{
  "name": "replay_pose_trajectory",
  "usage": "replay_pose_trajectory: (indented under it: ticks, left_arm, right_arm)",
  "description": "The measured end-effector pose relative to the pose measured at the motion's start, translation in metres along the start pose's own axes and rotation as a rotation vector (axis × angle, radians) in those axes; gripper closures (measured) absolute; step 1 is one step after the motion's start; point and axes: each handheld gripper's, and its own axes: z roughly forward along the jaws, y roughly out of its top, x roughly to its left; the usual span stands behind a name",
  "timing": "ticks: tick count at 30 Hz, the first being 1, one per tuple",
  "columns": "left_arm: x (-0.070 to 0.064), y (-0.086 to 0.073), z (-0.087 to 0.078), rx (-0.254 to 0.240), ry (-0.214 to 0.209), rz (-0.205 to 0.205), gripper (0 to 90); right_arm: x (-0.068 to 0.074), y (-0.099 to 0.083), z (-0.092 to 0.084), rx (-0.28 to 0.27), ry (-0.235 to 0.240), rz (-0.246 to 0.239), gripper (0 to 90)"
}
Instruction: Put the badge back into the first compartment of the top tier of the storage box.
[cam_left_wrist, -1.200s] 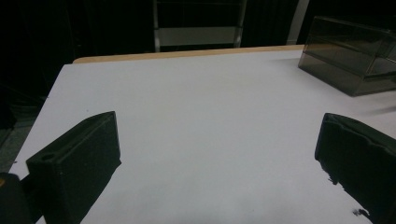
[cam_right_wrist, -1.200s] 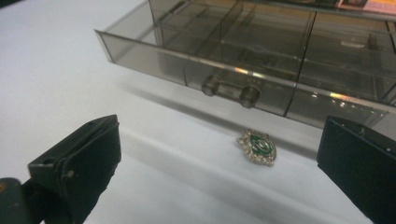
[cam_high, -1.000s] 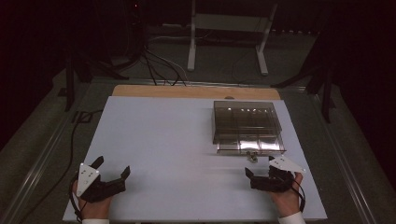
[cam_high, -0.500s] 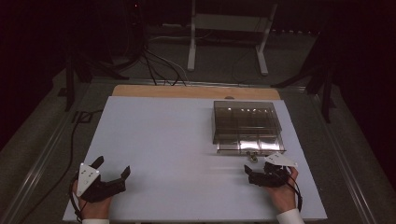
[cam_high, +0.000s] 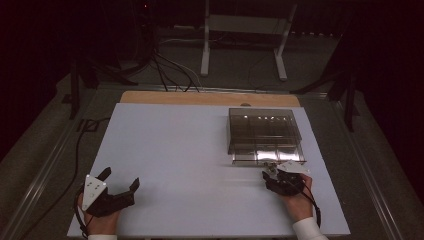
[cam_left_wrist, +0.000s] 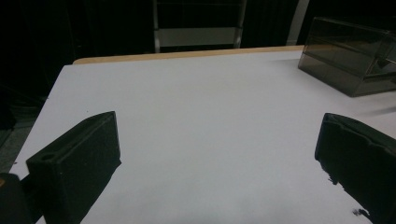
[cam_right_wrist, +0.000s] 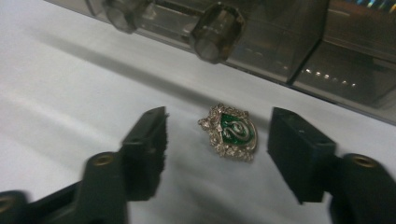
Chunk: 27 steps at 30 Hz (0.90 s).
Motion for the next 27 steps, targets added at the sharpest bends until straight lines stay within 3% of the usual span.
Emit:
replay_pose_trajectory:
  ticks: [9, 18, 21, 25, 27]
  left_arm:
    - [0.0, 0.0, 0.0, -0.001, -0.001, -0.002, 1.1]
    - [0.0, 0.0, 0.0, -0.001, -0.002, -0.001, 1.1]
    - [0.0, 0.0, 0.0, -0.002, -0.003, -0.001, 1.1]
    - [0.0, 0.0, 0.0, -0.001, -0.001, -0.002, 1.1]
    - [0.0, 0.0, 0.0, -0.001, -0.002, -0.001, 1.1]
  right_arm:
    - [0.0, 0.004, 0.013, 0.009, -0.039, -0.025, 50.1]
    - [-0.004, 0.005, 0.014, 0.028, -0.025, 0.007, 59.9]
    - [-0.007, 0.006, 0.008, 0.015, -0.008, 0.032, 67.8]
    - [-0.01, 0.006, 0.005, 0.013, 0.004, 0.058, 69.6]
    - [-0.013, 0.006, 0.0, 0.004, 0.004, 0.067, 74.8]
